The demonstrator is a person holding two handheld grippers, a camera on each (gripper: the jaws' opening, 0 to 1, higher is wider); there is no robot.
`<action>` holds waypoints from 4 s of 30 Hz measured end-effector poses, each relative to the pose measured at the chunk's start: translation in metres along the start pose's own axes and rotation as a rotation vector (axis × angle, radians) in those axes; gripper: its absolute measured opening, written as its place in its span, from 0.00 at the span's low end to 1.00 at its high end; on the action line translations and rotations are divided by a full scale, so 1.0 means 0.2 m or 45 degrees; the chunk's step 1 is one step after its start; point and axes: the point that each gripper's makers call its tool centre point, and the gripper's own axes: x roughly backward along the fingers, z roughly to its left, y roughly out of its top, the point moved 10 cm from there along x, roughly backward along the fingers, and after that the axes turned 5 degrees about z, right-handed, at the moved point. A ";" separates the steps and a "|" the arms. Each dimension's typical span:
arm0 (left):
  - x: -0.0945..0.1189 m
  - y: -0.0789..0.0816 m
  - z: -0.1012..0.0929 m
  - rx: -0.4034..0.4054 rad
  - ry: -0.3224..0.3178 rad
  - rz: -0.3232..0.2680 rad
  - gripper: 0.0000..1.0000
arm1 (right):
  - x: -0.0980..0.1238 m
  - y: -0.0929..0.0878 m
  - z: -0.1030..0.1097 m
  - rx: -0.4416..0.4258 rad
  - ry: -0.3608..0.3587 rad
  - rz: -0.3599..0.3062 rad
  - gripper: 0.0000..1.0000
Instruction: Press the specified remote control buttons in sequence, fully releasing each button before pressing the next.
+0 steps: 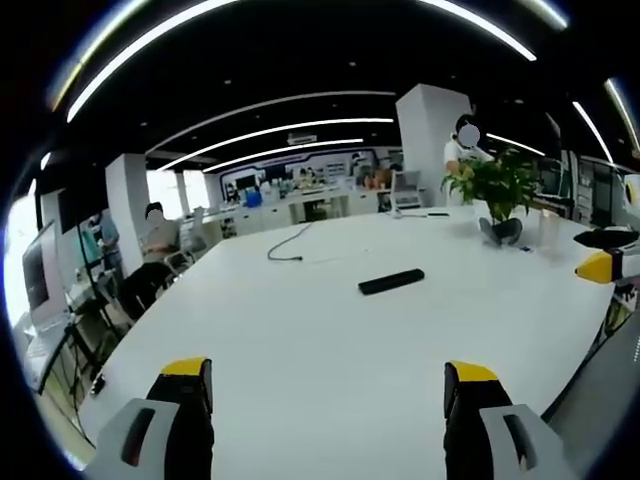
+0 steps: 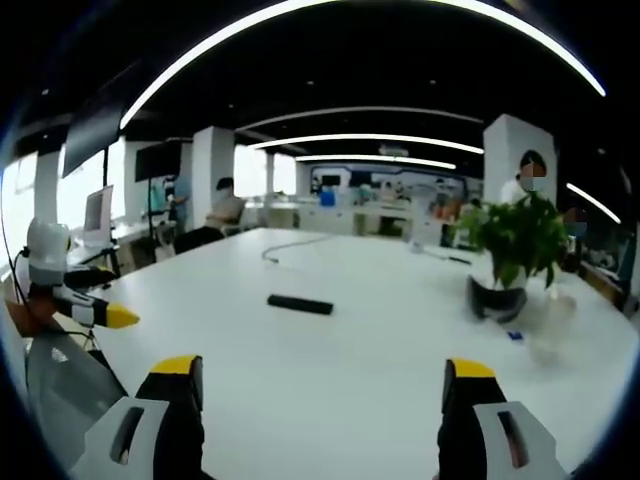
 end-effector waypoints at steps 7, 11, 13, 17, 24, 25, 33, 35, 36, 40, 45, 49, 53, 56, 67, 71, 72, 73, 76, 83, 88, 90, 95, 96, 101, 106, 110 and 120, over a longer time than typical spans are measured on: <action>0.00 0.01 0.01 0.016 0.000 -0.001 1.00 | 0.00 0.00 -0.01 -0.001 -0.021 0.001 0.97; 0.00 0.01 0.01 0.022 -0.014 0.001 1.00 | 0.00 0.00 -0.01 -0.003 -0.016 0.003 0.97; 0.01 0.01 0.01 0.010 -0.016 0.000 0.99 | 0.00 -0.01 -0.01 0.002 -0.014 0.005 0.96; 0.01 0.02 0.01 0.011 -0.032 0.009 1.00 | 0.00 -0.01 -0.01 -0.004 -0.012 0.018 0.94; 0.00 0.08 0.04 -0.038 -0.094 0.031 0.99 | -0.01 -0.02 0.00 0.007 0.003 0.046 0.91; -0.01 0.09 0.04 -0.060 -0.107 0.052 0.98 | -0.01 -0.02 0.00 0.001 0.015 0.049 0.89; -0.08 0.21 0.04 -0.119 -0.197 0.075 0.97 | -0.02 -0.04 0.02 -0.019 0.087 0.119 0.68; -0.11 0.26 0.04 -0.135 -0.226 0.080 0.94 | -0.02 -0.04 0.03 -0.021 0.104 0.134 0.64; -0.12 0.28 0.04 -0.153 -0.241 0.082 0.92 | -0.02 -0.04 0.03 -0.022 0.111 0.139 0.60; -0.19 0.38 0.06 -0.270 -0.271 0.071 0.90 | -0.02 -0.05 0.04 -0.034 0.138 0.176 0.46; -0.28 0.47 0.05 -0.376 -0.339 0.086 0.86 | -0.02 -0.06 0.04 -0.036 0.145 0.219 0.29; -0.37 0.54 0.03 -0.473 -0.390 0.081 0.84 | -0.02 -0.06 0.04 -0.016 0.137 0.251 0.23; -0.45 0.61 0.02 -0.497 -0.450 0.082 0.83 | -0.02 -0.07 0.04 -0.007 0.136 0.285 0.15; -0.50 0.64 0.01 -0.596 -0.455 0.076 0.78 | -0.02 -0.08 0.03 0.016 0.116 0.300 0.10; -0.68 0.67 -0.03 -0.623 -0.629 0.255 0.74 | -0.03 -0.09 0.03 0.029 0.119 0.372 0.00; -0.75 0.71 -0.04 -0.669 -0.665 0.311 0.68 | -0.03 -0.10 0.04 0.033 0.128 0.388 0.00; -0.77 0.72 -0.04 -0.671 -0.675 0.315 0.67 | -0.03 -0.10 0.04 0.031 0.131 0.395 0.00; -0.79 0.74 -0.05 -0.675 -0.693 0.321 0.66 | -0.03 -0.10 0.04 0.029 0.134 0.394 0.00; -0.84 0.76 -0.06 -0.683 -0.716 0.341 0.65 | -0.03 -0.10 0.04 0.027 0.137 0.400 0.00; -0.97 0.80 -0.09 -0.697 -0.766 0.403 0.57 | -0.04 -0.11 0.03 0.038 0.129 0.408 0.00; -1.08 0.82 -0.10 -0.672 -0.819 0.431 0.54 | -0.04 -0.11 0.03 0.028 0.131 0.419 0.00; -1.12 0.82 -0.10 -0.695 -0.808 0.481 0.51 | -0.04 -0.11 0.03 0.028 0.126 0.424 0.00; -1.22 0.82 -0.12 -0.739 -0.842 0.514 0.50 | -0.04 -0.12 0.03 0.040 0.122 0.435 0.00; -1.23 0.82 -0.13 -0.760 -0.861 0.527 0.50 | -0.04 -0.12 0.03 0.041 0.121 0.440 0.00; -1.34 0.81 -0.16 -0.771 -0.958 0.555 0.48 | -0.05 -0.12 0.03 0.039 0.117 0.460 0.00; -1.45 0.78 -0.17 -0.871 -1.009 0.571 0.48 | -0.06 -0.13 0.03 0.050 0.111 0.484 0.00; -1.53 0.74 -0.18 -0.963 -1.043 0.614 0.47 | -0.06 -0.13 0.03 0.046 0.107 0.495 0.00; -1.68 0.66 -0.18 -1.037 -1.057 0.718 0.39 | -0.06 -0.14 0.03 0.044 0.092 0.519 0.00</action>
